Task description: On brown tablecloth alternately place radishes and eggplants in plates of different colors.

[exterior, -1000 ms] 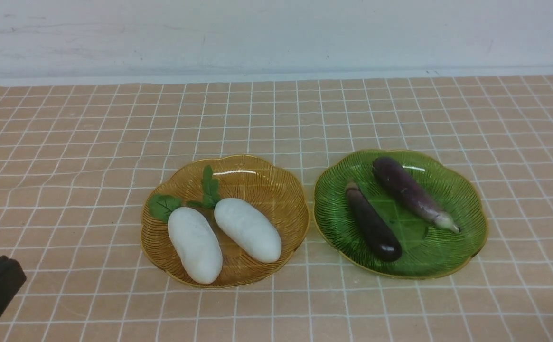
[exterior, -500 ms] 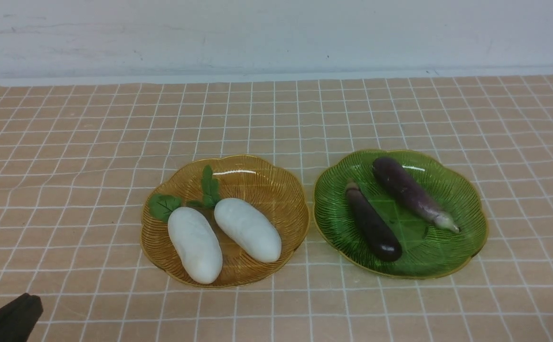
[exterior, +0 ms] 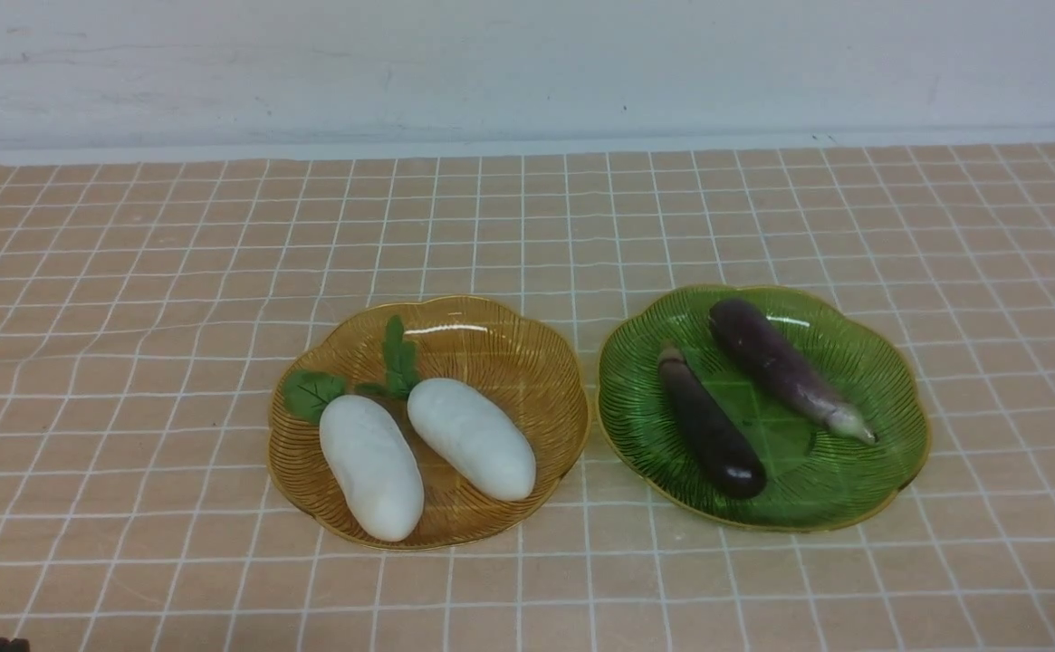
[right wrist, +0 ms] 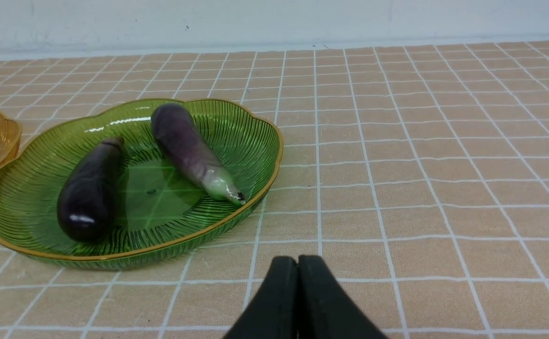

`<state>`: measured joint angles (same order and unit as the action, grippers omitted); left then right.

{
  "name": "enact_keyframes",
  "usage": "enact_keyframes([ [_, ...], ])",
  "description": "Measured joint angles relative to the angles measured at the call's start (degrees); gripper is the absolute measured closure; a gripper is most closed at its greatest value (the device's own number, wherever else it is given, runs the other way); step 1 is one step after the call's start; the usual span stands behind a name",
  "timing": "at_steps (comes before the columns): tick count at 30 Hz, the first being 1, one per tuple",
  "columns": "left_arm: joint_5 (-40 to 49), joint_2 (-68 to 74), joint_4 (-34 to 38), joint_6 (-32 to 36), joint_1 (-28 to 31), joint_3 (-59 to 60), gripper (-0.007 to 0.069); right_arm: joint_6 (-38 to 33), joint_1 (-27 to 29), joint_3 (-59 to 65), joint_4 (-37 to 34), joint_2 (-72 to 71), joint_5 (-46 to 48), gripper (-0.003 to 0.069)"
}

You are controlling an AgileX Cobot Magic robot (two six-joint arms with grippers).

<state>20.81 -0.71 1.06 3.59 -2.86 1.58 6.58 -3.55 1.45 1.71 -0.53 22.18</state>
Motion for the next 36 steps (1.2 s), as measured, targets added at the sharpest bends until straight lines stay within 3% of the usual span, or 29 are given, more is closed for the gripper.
enact_keyframes([
  [36,1.1,0.0,0.0,-1.0,0.0,0.0,0.0627,0.0,0.0,0.0,0.0,0.0,0.0,0.0674],
])
